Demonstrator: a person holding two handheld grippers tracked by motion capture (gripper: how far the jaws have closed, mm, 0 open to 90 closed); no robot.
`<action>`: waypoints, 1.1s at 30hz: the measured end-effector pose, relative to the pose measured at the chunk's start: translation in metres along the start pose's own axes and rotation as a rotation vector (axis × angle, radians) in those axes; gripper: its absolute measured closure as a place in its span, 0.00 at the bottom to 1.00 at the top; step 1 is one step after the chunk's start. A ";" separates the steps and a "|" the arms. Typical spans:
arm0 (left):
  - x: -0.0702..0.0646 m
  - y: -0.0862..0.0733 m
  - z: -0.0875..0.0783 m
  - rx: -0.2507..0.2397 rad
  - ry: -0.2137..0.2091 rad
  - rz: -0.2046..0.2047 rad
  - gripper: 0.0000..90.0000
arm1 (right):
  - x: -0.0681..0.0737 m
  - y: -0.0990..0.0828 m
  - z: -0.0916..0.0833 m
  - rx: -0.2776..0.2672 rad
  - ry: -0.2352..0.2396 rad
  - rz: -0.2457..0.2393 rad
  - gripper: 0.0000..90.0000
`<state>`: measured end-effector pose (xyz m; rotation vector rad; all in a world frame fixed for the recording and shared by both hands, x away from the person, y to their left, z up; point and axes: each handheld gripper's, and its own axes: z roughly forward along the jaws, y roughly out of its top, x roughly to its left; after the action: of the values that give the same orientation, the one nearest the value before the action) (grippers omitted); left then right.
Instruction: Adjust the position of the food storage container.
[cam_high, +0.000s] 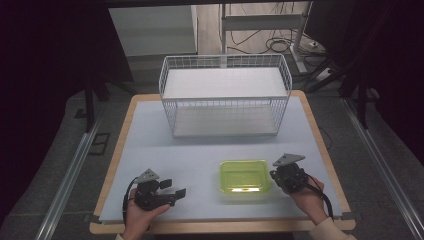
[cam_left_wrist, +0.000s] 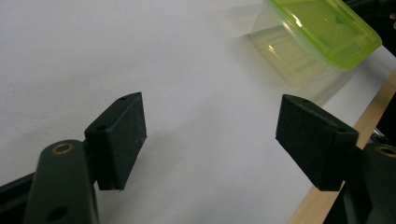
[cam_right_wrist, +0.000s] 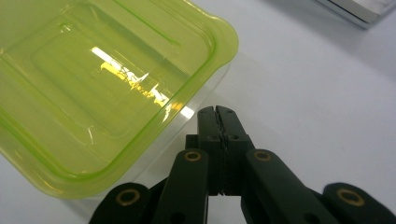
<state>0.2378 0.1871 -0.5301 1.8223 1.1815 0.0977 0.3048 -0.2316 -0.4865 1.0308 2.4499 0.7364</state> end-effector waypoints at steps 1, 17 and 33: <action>0.000 0.000 0.000 -0.001 0.000 -0.001 0.27 | 0.002 0.001 0.001 -0.001 0.006 -0.006 1.00; 0.003 0.000 -0.003 -0.013 0.008 -0.007 0.27 | 0.034 0.023 0.018 -0.019 0.089 -0.060 1.00; 0.004 0.001 -0.003 -0.013 0.009 -0.015 0.27 | 0.017 0.015 0.006 -0.037 0.066 -0.024 1.00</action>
<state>0.2385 0.1919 -0.5290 1.8032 1.1978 0.1049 0.3047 -0.2077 -0.4842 0.9770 2.4902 0.8172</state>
